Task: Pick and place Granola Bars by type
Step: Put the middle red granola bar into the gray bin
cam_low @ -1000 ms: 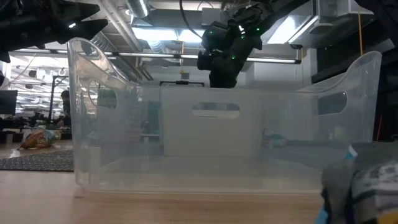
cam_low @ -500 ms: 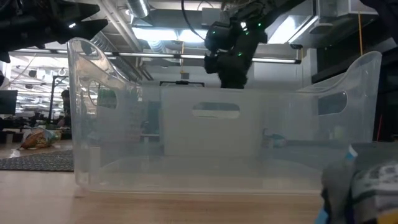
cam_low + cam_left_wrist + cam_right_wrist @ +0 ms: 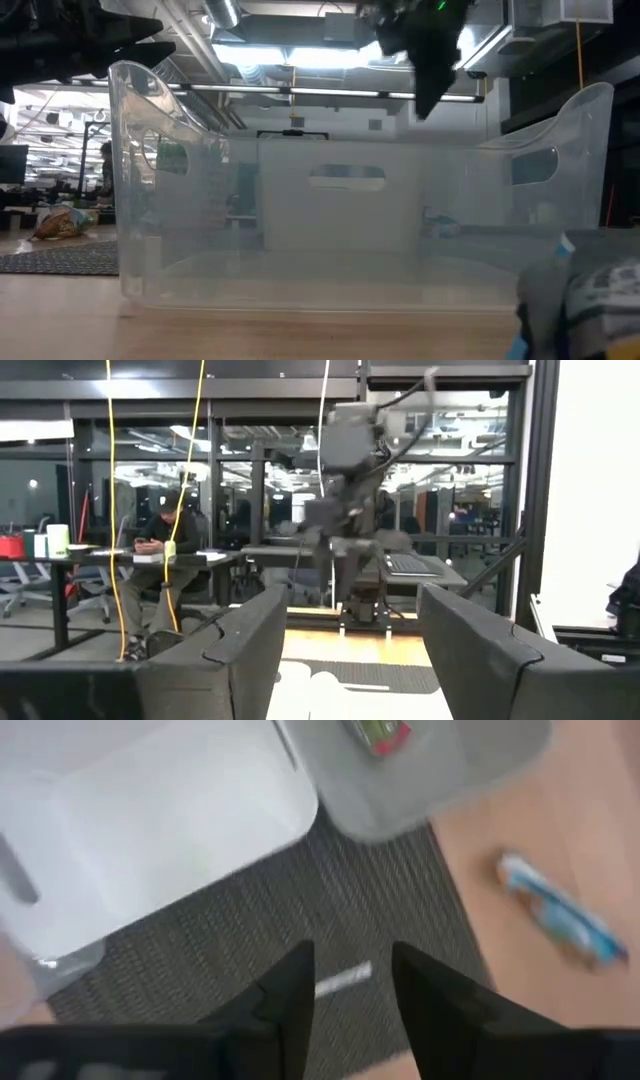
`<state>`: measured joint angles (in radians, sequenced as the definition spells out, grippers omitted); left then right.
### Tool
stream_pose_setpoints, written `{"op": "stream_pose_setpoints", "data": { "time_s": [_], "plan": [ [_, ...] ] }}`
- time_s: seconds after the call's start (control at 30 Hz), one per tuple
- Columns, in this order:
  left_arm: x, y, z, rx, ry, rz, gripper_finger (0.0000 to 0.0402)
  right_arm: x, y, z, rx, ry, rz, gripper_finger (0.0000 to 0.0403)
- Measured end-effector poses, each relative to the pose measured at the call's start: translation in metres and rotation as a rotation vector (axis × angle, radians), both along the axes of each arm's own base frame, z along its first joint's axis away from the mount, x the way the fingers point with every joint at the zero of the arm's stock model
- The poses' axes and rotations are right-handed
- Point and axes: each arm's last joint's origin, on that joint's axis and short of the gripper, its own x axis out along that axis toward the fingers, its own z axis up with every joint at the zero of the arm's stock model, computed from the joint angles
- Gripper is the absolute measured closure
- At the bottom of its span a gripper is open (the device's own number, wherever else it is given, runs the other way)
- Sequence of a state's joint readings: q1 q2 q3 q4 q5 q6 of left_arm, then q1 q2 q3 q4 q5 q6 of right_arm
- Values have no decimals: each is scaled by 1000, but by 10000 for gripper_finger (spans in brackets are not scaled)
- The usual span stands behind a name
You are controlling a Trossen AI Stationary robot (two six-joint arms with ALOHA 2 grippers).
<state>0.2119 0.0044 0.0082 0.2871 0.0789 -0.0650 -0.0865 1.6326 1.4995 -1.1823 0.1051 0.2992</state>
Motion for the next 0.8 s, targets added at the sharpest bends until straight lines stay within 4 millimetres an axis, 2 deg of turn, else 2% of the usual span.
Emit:
{"op": "stream_pose_setpoints", "data": {
  "time_s": [0.1, 0.2, 0.37, 0.47, 0.8],
  "plan": [
    [0, 0, 0, 0, 1, 0, 184, -21, 26, 10, -11, 6, -87, 269],
    [0, 0, 0, 0, 0, 0, 185, -45, 52, 9, 14, 1, -180, 270],
    [0, 0, 0, 0, 0, 0, 183, -85, 88, -9, 85, 30, -356, 270],
    [0, 0, 0, 0, 0, 0, 184, -103, 105, -19, 140, 53, -450, 270],
    [0, 0, 0, 0, 1, 1, 184, -141, 167, -49, 249, 120, -644, 270]
  ]
}}
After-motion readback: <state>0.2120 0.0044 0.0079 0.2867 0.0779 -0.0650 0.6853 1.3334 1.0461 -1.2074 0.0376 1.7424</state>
